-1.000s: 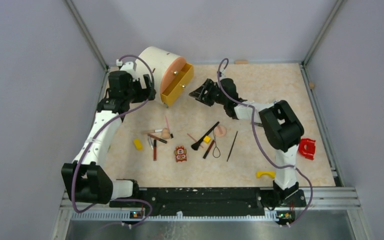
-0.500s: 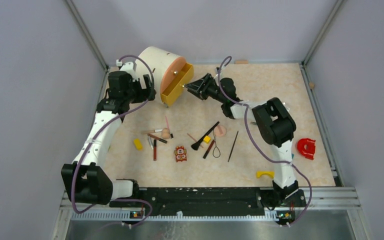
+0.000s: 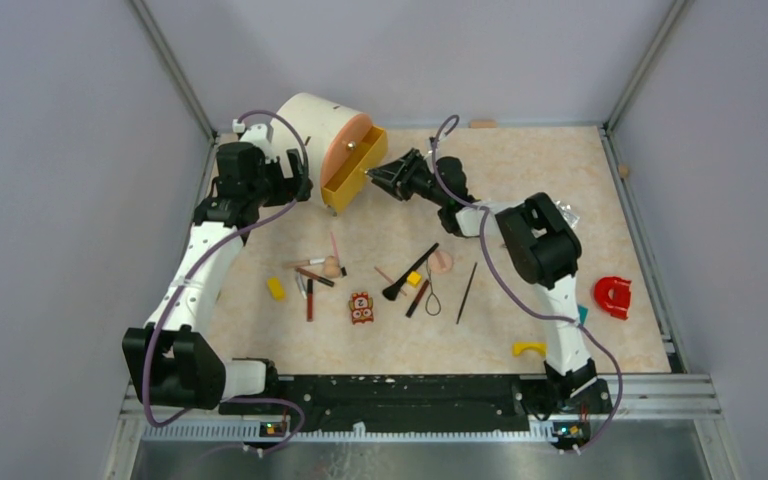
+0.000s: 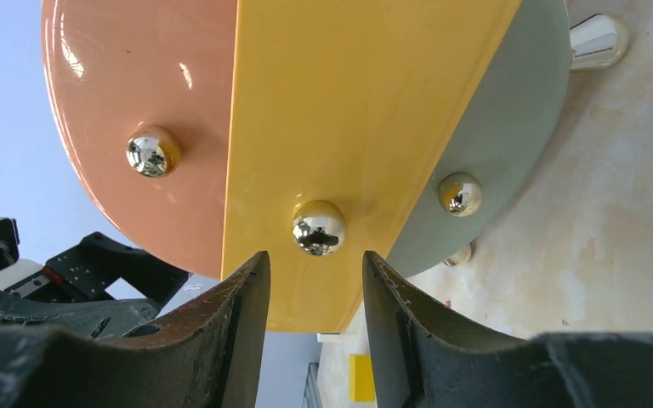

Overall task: Organize the makeup
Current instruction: Move the makeup tool to the center of the board.

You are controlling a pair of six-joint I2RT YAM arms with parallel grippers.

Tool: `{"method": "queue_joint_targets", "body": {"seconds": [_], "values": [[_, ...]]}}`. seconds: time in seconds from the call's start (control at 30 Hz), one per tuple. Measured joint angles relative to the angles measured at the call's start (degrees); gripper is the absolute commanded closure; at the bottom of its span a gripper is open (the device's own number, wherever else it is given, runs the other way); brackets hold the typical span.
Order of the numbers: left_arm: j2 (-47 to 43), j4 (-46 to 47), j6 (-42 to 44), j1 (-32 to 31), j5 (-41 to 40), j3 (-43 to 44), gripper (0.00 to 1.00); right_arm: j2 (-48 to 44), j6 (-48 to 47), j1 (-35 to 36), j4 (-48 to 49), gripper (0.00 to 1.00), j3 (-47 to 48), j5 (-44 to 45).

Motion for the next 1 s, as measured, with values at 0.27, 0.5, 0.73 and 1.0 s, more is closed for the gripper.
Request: {"method": "queue_joint_targets", "body": {"seconds": [0.27,0.5,0.73,1.0], "values": [[0.0,0.0,0.0,0.0,0.4,0.0,0.01,1.4,0.4,0.0,-0.2,0.58,3.0,-0.4],[0.0,0.0,0.0,0.0,0.4,0.0,0.01,3.5,1.1,0.0,-0.4,0.62,4.1,-0.9],[0.0,0.0,0.0,0.0,0.4,0.0,0.01,3.7,1.7,0.0,-0.2,0.62,4.9,-1.1],[0.0,0.0,0.0,0.0,0.4,0.0,0.01,4.7,2.7,0.0,0.4,0.74,6.4,-1.6]]}}
